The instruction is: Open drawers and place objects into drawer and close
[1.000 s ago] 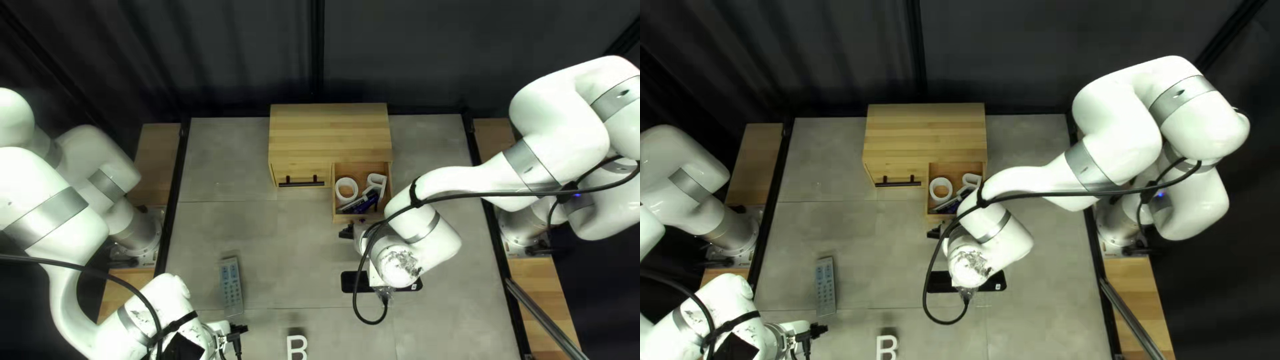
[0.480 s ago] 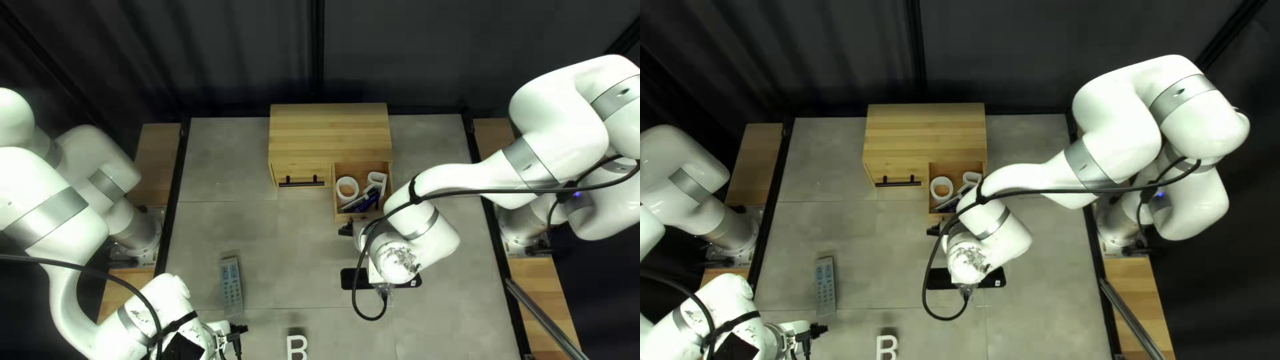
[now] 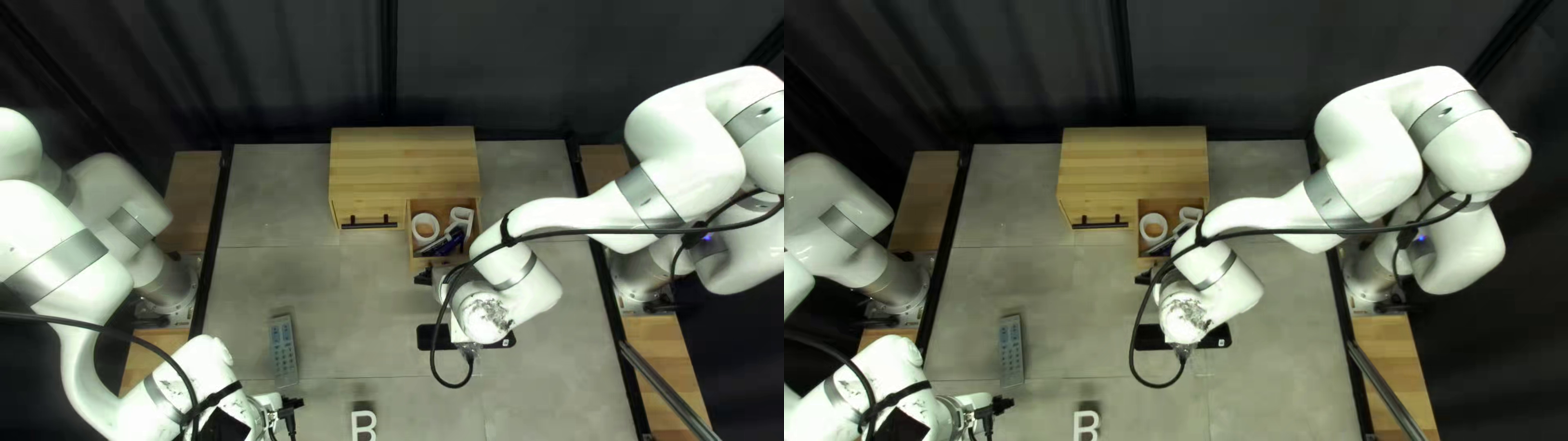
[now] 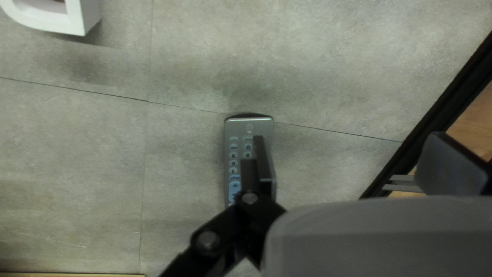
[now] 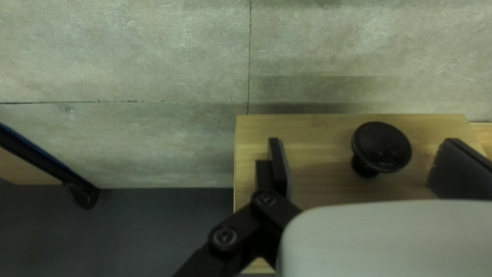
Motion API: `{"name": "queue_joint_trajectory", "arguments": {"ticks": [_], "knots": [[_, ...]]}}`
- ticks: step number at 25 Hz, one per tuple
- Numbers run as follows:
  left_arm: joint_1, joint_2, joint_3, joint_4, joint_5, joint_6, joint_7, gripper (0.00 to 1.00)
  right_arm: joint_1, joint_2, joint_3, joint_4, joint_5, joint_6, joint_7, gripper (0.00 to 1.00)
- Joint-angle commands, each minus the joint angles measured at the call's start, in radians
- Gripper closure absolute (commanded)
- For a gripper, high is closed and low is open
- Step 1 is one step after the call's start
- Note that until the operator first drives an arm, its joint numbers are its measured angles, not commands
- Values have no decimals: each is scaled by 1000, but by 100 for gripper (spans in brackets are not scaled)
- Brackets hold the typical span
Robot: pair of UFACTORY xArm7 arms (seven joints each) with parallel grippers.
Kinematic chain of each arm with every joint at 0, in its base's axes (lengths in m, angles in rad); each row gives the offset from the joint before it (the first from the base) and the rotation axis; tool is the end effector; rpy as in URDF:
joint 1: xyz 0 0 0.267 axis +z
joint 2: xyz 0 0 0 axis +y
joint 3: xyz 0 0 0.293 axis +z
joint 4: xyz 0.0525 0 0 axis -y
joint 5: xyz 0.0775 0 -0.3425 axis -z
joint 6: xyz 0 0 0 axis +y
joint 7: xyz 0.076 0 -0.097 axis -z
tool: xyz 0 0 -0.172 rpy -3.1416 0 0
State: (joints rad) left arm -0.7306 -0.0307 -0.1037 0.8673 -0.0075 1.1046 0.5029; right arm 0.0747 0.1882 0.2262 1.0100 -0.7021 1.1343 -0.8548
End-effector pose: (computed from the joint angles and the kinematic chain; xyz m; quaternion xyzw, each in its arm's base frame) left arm 0.2536 -0.2814 0.1297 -0.7819 0.6148 0.1020 0.0155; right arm 0.4536 0.0021 0.1223 0.6772 0.6716 -0.2078 0.2173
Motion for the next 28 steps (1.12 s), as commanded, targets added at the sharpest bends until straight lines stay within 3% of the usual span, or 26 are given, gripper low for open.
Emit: {"name": "queue_joint_trajectory", "arguments": {"ticks": [1, 28], "knots": [[0, 0, 0, 0, 0, 0, 0, 0, -4, -10, -4, -5, -3, 3, -6, 0], [0, 0, 0, 0, 0, 0, 0, 0, -44, -35, -40, -30, -38, -15, -41, 0]]}}
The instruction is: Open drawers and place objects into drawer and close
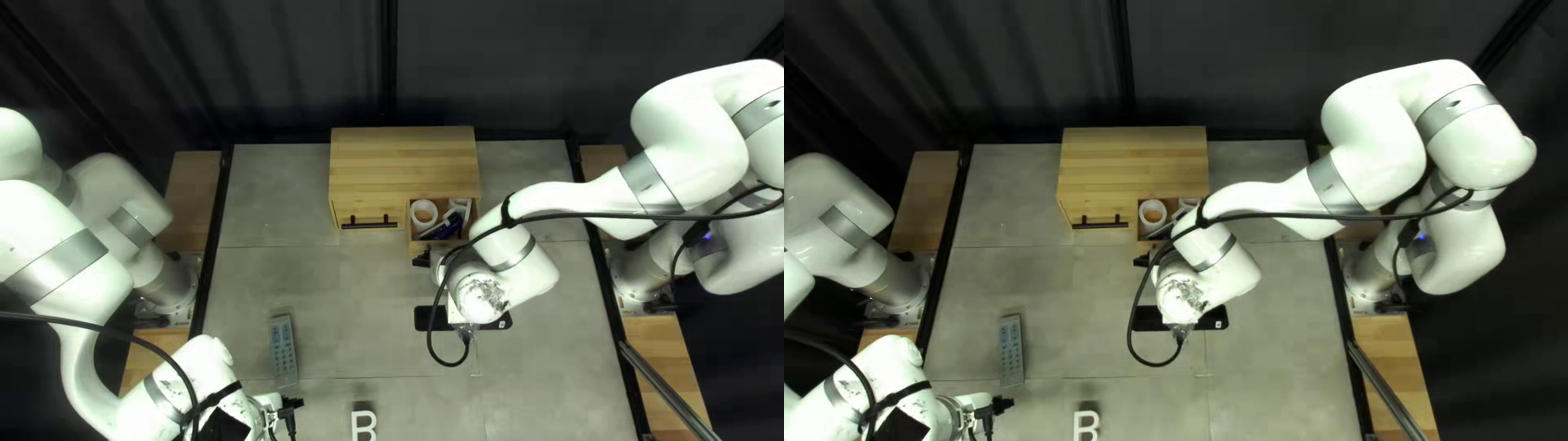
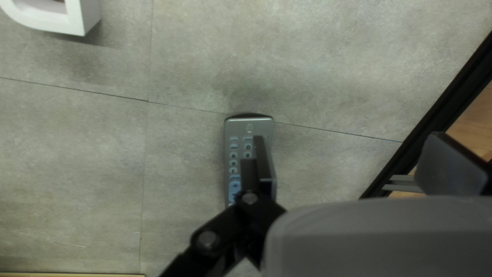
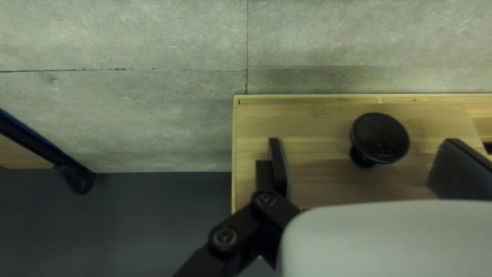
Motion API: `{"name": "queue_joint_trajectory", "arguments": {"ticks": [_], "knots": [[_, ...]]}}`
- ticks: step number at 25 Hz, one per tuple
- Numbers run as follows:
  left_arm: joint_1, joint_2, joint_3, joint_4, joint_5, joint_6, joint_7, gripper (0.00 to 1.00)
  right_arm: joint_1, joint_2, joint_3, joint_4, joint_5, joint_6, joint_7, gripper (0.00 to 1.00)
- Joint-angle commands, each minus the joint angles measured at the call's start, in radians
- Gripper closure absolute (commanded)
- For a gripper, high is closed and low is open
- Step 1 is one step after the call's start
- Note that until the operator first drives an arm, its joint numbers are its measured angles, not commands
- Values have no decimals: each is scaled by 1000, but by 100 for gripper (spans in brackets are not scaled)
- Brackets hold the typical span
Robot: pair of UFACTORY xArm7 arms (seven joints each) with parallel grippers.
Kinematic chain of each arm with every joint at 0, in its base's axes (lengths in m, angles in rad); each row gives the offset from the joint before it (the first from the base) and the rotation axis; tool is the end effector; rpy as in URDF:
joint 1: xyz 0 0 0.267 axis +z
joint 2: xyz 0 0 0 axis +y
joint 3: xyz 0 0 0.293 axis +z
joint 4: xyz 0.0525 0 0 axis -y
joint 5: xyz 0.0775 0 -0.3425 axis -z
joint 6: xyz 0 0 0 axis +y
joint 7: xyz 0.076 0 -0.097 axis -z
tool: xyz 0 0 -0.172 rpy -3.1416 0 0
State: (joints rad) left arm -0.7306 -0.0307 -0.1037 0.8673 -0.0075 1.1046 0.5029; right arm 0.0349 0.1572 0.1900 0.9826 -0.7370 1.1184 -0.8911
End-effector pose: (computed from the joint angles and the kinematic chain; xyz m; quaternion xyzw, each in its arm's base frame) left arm 0.2536 -0.2814 0.1297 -0.7819 0.6148 0.1020 0.0155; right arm 0.4535 -0.0371 0.1302 0.6791 0.6638 -0.2178 0.2251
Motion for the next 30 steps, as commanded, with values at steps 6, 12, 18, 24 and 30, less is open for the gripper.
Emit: {"name": "queue_joint_trajectory", "arguments": {"ticks": [6, 12, 18, 24, 30], "knots": [[0, 0, 0, 0, 0, 0, 0, 0, -11, -2, -11, 2, -10, 0, -14, 0], [0, 0, 0, 0, 0, 0, 0, 0, -20, 3, -18, 8, -17, -5, -26, 0], [0, 0, 0, 0, 0, 0, 0, 0, -30, -5, -27, 3, -25, -10, -39, 0], [0, 0, 0, 0, 0, 0, 0, 0, -40, -4, -37, -4, -39, -26, -41, 0], [0, 0, 0, 0, 0, 0, 0, 0, -46, 5, -43, -8, -48, -44, -38, 0]]}}
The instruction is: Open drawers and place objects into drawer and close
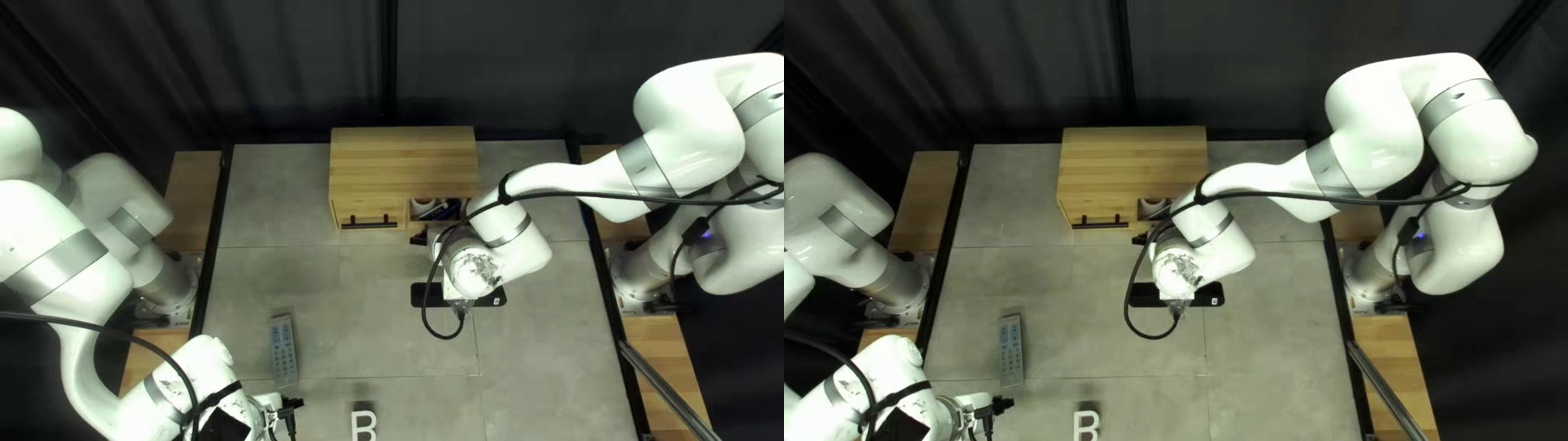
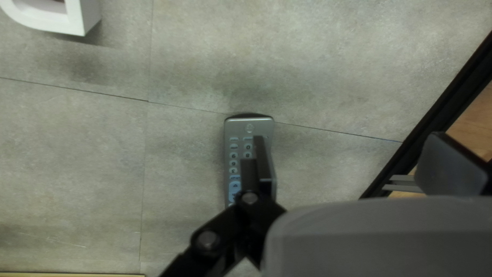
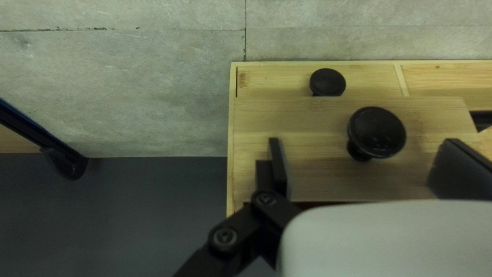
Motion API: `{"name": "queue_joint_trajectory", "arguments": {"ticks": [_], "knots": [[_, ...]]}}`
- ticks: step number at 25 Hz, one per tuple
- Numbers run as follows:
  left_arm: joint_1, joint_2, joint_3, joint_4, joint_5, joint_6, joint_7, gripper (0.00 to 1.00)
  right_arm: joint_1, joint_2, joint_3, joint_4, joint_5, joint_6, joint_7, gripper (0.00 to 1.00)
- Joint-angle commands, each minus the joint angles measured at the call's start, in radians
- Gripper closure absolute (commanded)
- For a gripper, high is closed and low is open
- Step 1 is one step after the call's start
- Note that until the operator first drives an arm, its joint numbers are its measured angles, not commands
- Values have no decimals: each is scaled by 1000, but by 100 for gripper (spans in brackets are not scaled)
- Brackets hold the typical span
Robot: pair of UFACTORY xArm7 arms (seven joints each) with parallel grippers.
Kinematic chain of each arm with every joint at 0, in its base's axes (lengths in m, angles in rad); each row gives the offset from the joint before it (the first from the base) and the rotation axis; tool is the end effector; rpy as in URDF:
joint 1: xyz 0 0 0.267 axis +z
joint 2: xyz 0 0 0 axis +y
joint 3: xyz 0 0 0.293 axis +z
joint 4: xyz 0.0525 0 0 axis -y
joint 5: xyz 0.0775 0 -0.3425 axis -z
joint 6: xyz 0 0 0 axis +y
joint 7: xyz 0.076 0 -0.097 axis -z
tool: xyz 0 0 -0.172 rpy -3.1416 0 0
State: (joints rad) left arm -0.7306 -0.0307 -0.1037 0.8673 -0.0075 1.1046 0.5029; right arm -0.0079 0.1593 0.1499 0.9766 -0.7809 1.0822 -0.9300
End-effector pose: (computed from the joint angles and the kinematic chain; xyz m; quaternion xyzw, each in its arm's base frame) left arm 0.2536 -0.2814 0.1297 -0.7819 0.6148 0.1020 0.0155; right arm 0.4593 -0.0755 0.1307 0.6782 0.6608 -0.2245 0.2302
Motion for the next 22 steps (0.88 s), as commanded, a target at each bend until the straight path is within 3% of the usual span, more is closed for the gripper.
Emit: {"name": "queue_joint_trajectory", "arguments": {"ticks": [1, 22], "knots": [[0, 0, 0, 0, 0, 0, 0, 0, -5, 5, -5, -4, -6, -12, 2, 0], [0, 0, 0, 0, 0, 0, 0, 0, -43, 4, -39, -40, -43, -69, -4, 0]]}}
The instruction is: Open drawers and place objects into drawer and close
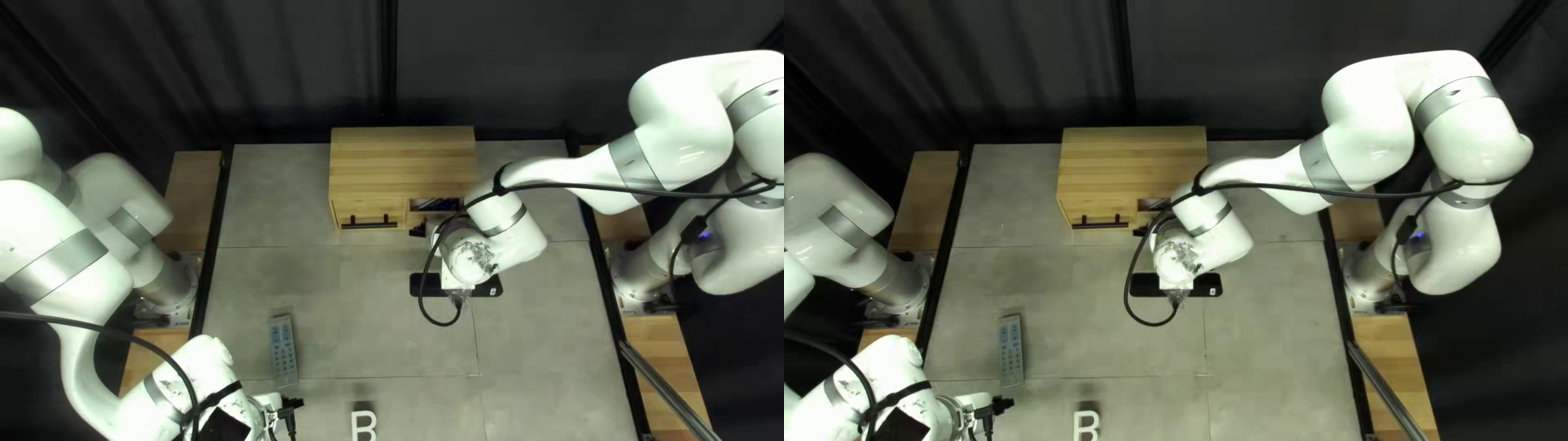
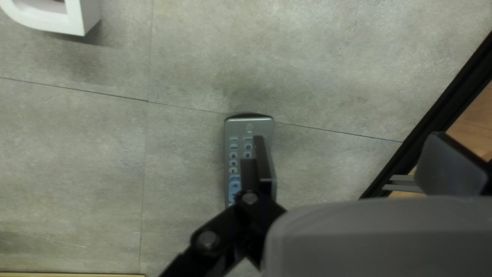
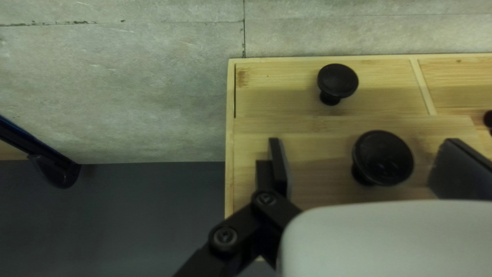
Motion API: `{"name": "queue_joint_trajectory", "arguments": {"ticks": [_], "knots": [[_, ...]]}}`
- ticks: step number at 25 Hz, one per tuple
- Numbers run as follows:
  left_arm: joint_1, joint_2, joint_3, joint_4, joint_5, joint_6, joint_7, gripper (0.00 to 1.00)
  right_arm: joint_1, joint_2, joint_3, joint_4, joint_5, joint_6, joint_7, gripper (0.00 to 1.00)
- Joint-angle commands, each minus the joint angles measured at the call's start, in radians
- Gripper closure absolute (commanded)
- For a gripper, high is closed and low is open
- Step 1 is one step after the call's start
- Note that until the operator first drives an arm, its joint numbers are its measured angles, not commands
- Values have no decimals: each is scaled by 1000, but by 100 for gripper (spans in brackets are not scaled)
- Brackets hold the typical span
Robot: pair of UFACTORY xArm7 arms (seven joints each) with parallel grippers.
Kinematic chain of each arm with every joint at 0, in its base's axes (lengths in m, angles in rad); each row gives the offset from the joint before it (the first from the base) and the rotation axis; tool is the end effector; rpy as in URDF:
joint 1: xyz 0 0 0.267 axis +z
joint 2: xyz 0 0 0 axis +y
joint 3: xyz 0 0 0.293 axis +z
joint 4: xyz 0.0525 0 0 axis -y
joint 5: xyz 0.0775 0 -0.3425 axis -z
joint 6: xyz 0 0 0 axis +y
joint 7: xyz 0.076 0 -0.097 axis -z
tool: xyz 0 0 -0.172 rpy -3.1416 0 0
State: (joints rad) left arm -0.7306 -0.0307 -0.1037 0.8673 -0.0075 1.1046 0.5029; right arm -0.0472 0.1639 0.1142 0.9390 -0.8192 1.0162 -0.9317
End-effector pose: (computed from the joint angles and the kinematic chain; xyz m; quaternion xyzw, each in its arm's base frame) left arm 0.2536 -0.2814 0.1297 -0.7819 0.6148 0.1020 0.0155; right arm 0.4550 -0.1055 0.1175 0.6829 0.6562 -0.2246 0.2295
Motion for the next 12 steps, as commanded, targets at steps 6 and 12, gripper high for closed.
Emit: {"name": "queue_joint_trajectory", "arguments": {"ticks": [6, 12], "knots": [[0, 0, 0, 0, 0, 0, 0, 0, -7, 2, -8, -2, -14, -6, -3, 0], [0, 0, 0, 0, 0, 0, 0, 0, -13, -5, -14, -14, -28, -11, -3, 0]]}}
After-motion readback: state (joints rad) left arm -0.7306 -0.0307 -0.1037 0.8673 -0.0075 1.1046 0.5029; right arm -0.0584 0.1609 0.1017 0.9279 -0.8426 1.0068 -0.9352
